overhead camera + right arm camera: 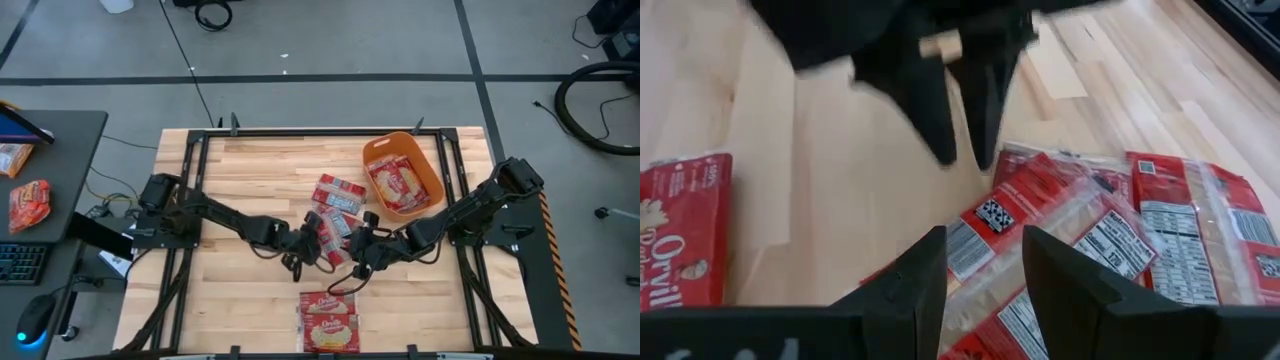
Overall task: Sort popcorn bags into baskets
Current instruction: Put the red popcorn bag into the orange bin
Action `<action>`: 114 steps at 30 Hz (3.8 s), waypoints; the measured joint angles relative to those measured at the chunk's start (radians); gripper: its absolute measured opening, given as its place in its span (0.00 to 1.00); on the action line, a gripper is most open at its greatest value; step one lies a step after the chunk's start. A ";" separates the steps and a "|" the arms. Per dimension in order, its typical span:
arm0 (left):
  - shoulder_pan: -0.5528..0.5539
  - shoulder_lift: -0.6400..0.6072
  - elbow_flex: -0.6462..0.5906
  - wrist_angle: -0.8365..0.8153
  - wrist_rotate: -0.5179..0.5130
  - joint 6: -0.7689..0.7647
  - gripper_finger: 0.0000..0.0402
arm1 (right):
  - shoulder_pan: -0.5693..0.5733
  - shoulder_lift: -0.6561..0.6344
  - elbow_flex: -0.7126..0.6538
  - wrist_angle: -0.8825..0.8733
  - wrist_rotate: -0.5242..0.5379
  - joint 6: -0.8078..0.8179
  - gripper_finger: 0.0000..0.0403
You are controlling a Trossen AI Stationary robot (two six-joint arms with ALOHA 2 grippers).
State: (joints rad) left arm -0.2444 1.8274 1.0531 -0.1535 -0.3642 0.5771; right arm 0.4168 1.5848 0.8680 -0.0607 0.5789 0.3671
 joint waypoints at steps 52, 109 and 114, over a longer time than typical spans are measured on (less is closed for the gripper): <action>0.115 -0.136 0.000 0.044 -0.109 -0.107 0.00 | 0.117 -0.001 0.030 -0.050 0.221 -0.263 0.35; 0.057 -0.261 0.002 -0.006 -0.113 -0.258 0.24 | -0.053 -0.026 0.238 -0.586 0.104 -0.026 0.06; 0.055 -0.274 0.001 -0.060 -0.004 -0.353 0.28 | -0.051 -0.029 0.414 -0.981 0.269 0.270 0.09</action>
State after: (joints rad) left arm -0.1898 1.5538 1.0545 -0.2132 -0.3684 0.2242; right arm 0.3655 1.5558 1.2816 -1.0419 0.8482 0.6369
